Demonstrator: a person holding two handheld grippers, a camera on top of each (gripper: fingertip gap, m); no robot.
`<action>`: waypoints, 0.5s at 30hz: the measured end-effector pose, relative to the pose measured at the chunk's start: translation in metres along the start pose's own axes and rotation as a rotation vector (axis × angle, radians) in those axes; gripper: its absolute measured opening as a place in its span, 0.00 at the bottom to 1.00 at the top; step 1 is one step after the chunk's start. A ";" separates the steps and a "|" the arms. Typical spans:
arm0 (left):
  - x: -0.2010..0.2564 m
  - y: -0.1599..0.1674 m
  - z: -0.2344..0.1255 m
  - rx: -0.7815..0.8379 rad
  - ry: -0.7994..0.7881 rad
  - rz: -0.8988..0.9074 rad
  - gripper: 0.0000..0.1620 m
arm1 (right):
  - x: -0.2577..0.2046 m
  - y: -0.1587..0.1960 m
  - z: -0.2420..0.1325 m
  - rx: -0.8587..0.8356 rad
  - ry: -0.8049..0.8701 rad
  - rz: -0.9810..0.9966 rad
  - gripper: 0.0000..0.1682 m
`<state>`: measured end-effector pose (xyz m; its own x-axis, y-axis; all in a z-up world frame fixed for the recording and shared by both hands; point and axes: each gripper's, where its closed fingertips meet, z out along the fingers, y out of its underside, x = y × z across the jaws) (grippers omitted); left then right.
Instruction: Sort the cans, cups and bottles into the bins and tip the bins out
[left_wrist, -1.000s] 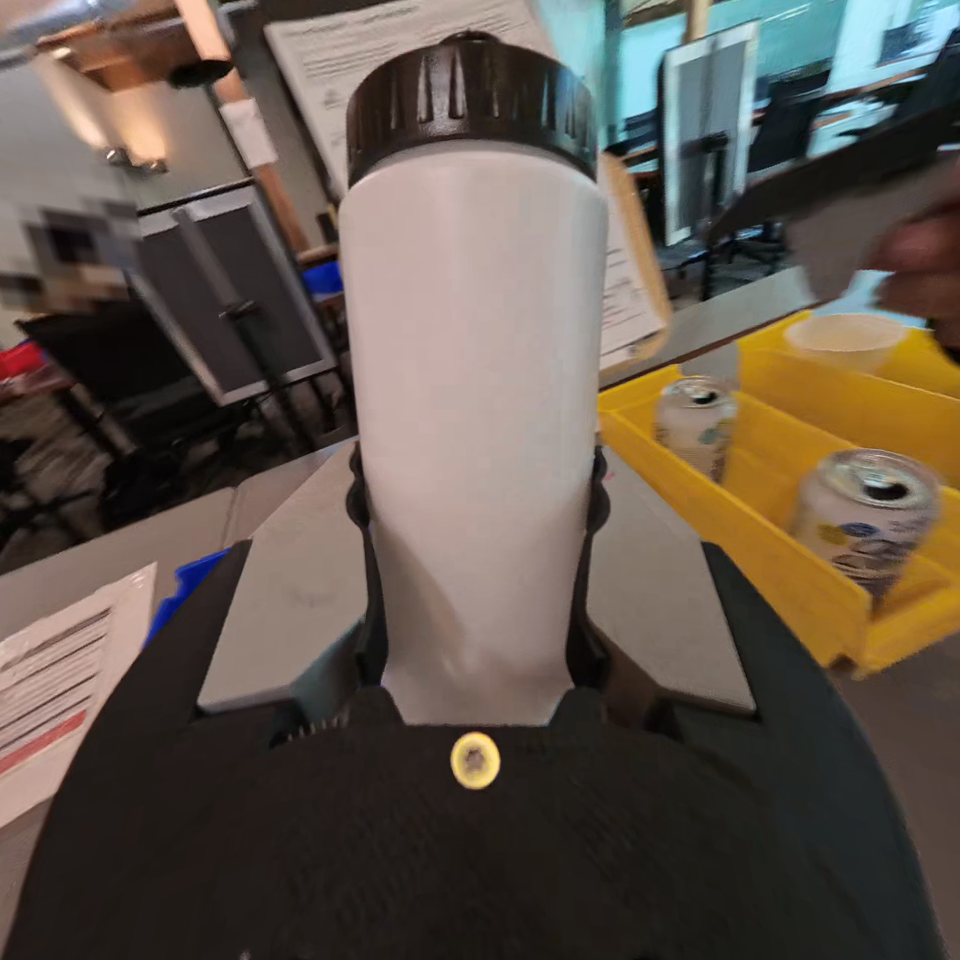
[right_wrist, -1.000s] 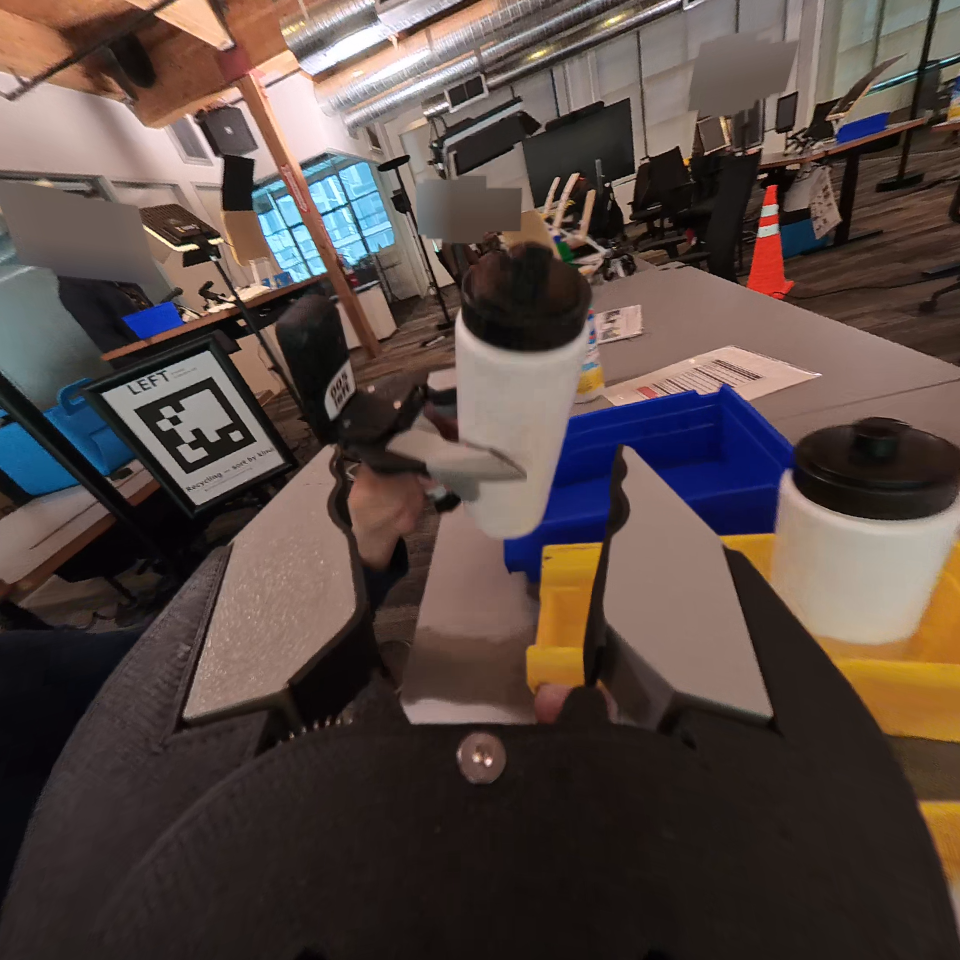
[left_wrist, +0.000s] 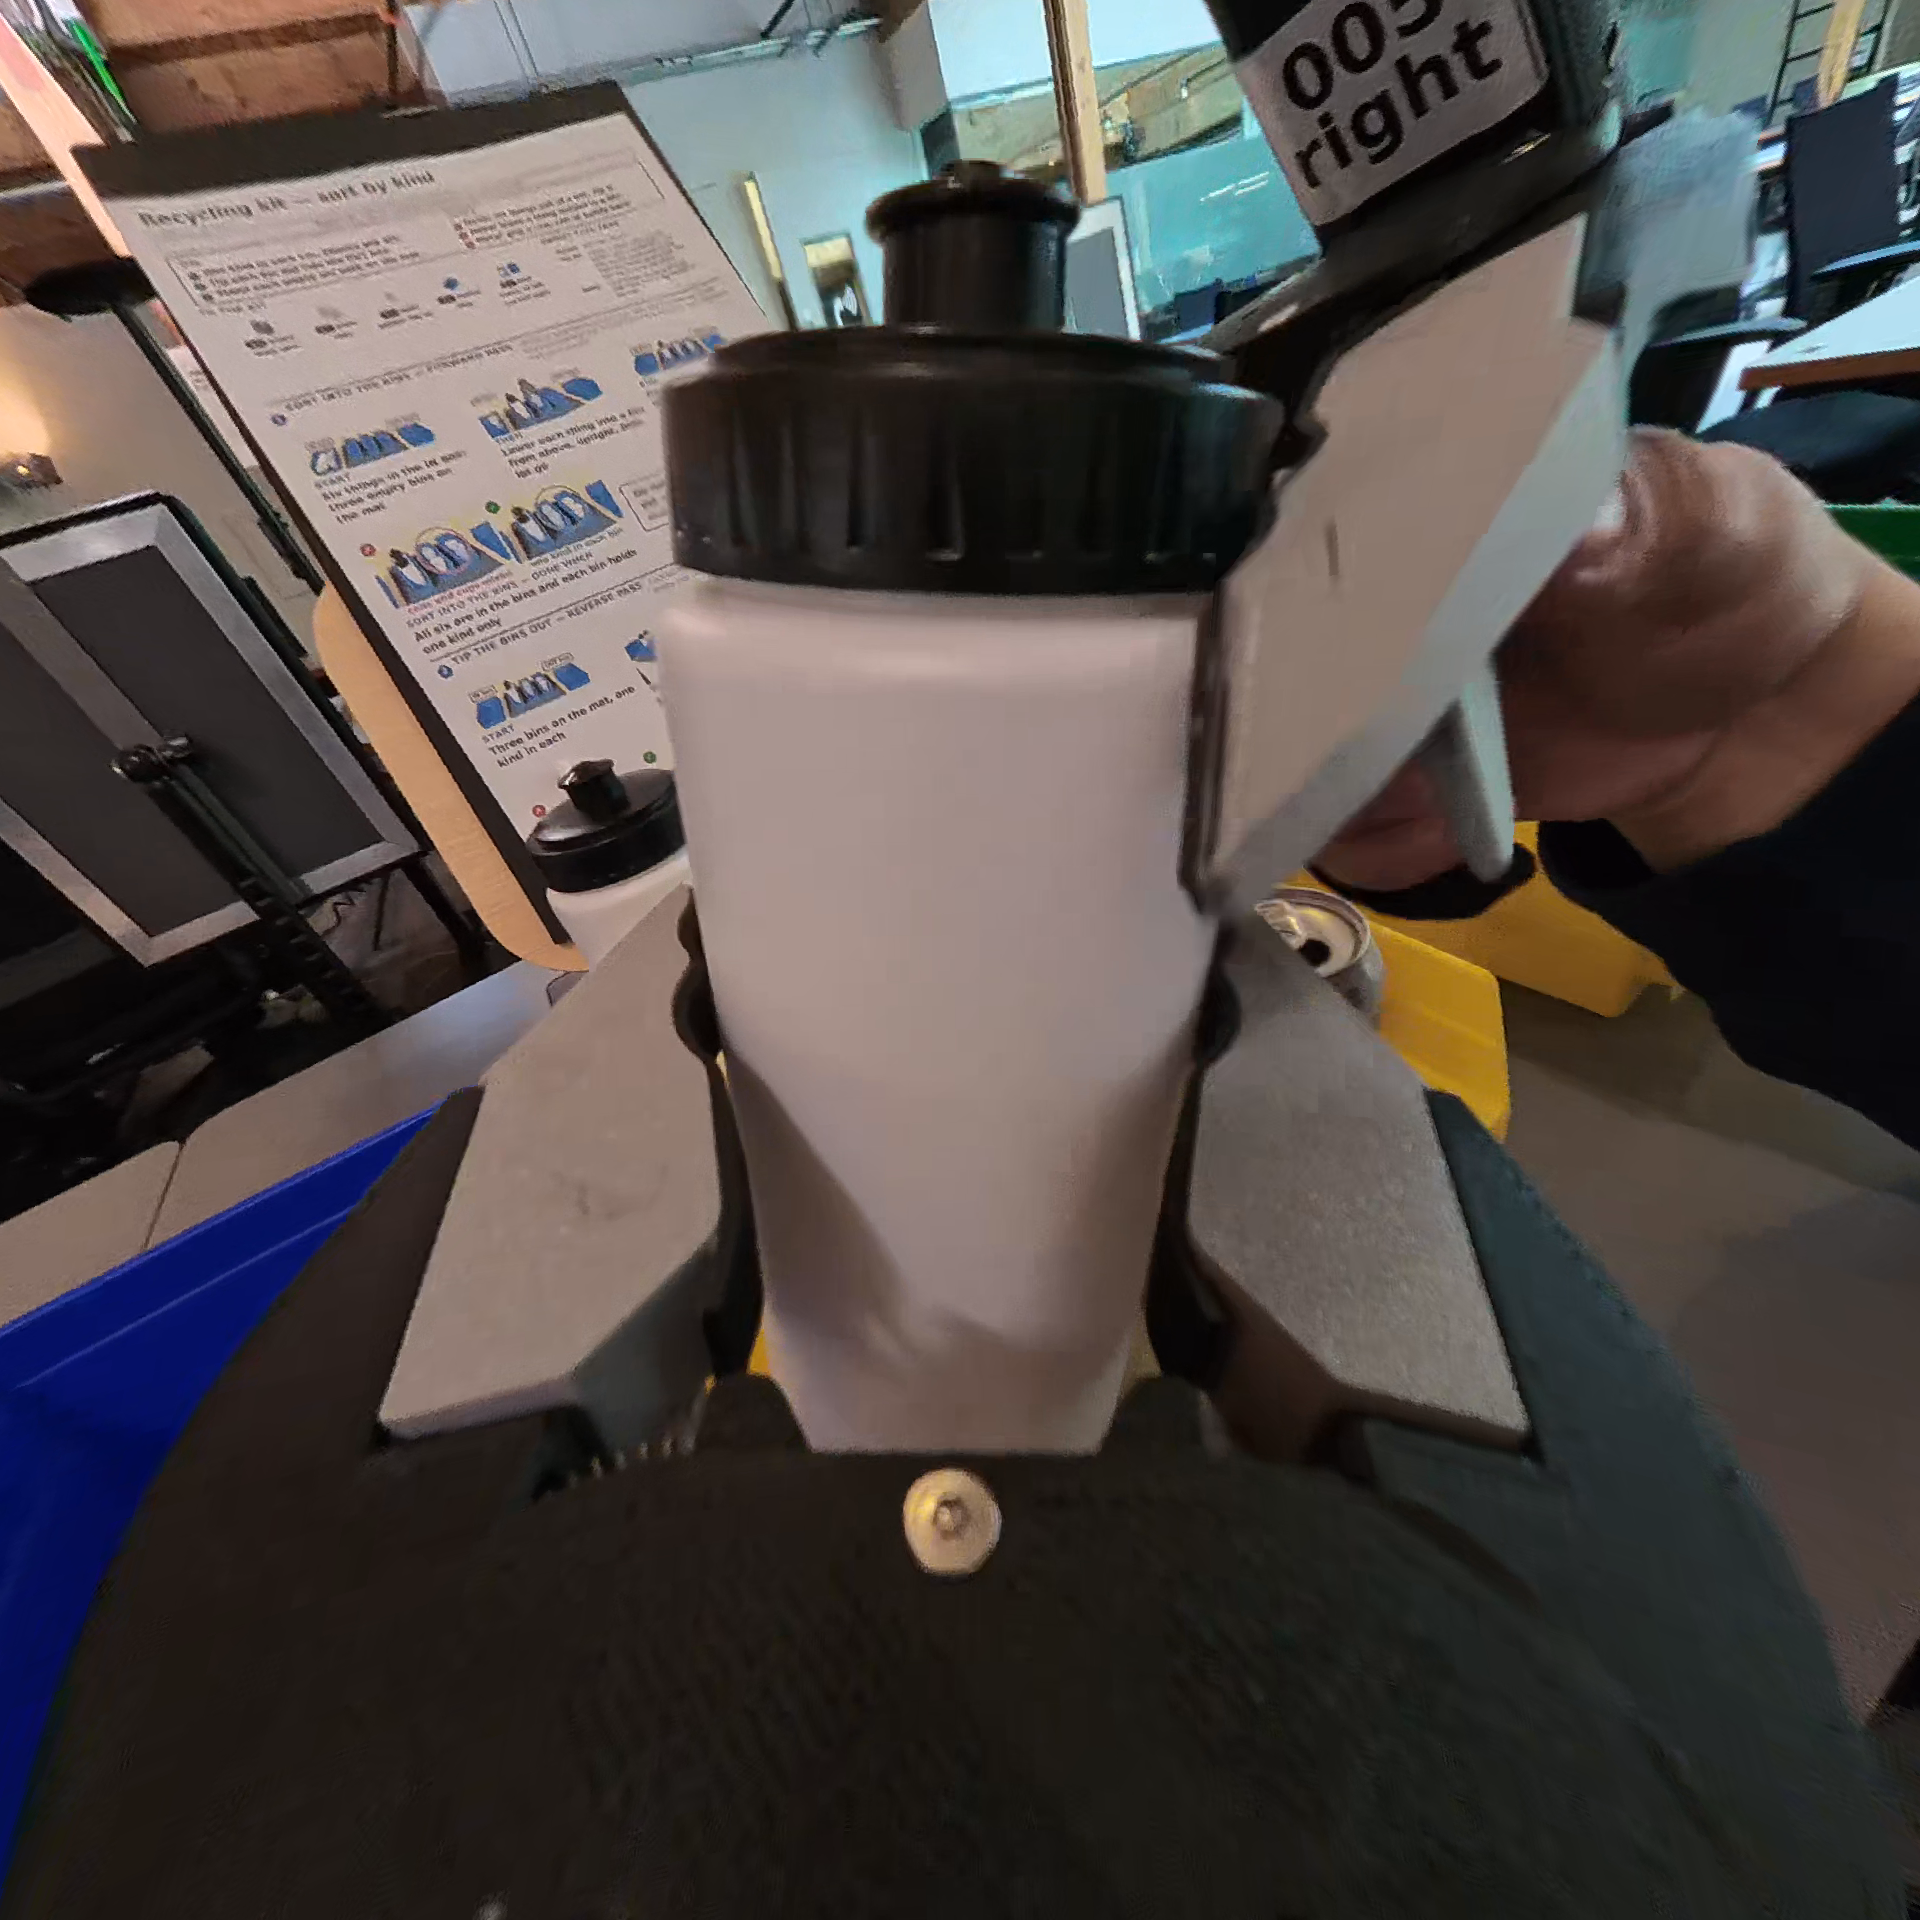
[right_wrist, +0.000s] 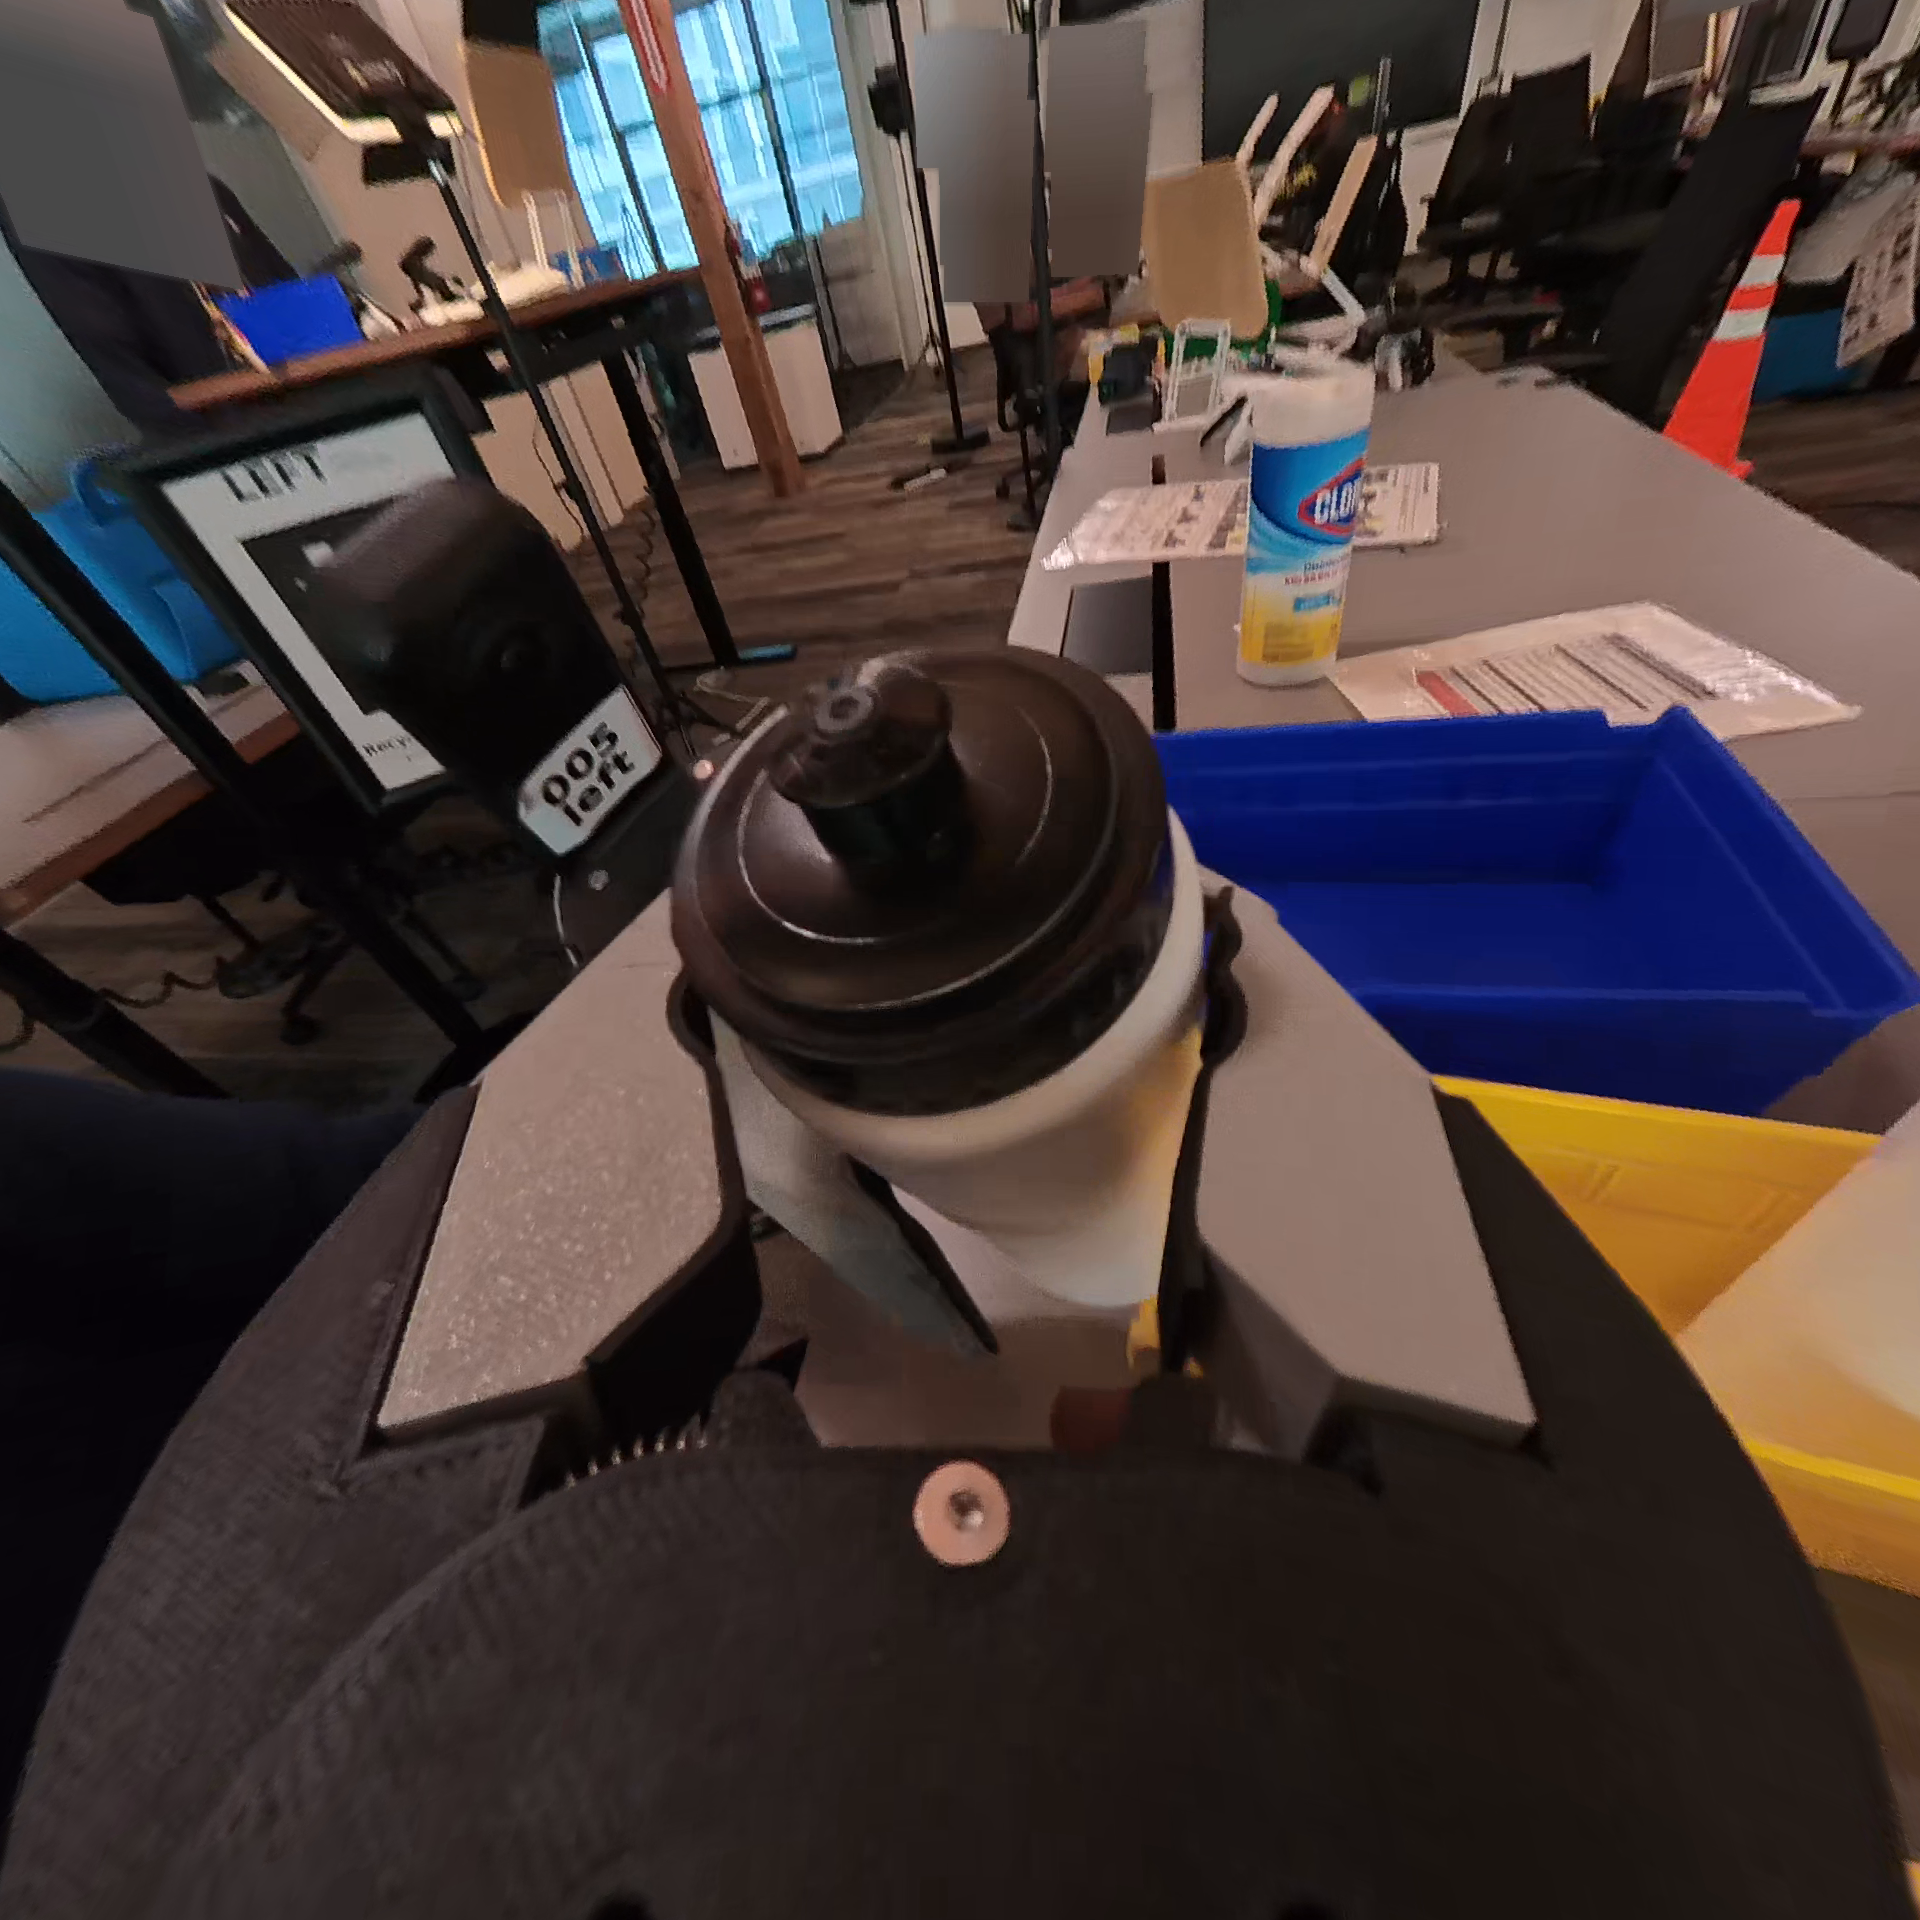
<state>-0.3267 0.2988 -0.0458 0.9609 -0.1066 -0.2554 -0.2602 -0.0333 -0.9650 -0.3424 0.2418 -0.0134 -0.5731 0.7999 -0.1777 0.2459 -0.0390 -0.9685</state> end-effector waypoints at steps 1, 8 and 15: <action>0.001 0.000 0.000 -0.003 0.006 0.000 0.57 | -0.002 -0.006 -0.003 0.033 -0.006 0.001 0.56; 0.008 0.000 0.001 0.000 0.029 -0.022 0.58 | -0.005 -0.012 -0.009 0.045 0.026 -0.039 0.53; 0.010 -0.002 0.002 0.009 0.025 -0.011 0.57 | -0.006 -0.010 -0.010 0.036 0.019 -0.028 0.54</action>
<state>-0.3161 0.2999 -0.0468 0.9610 -0.1307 -0.2436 -0.2489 -0.0258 -0.9682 -0.3333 0.2436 -0.0004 -0.5643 0.8123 -0.1475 0.2012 -0.0379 -0.9788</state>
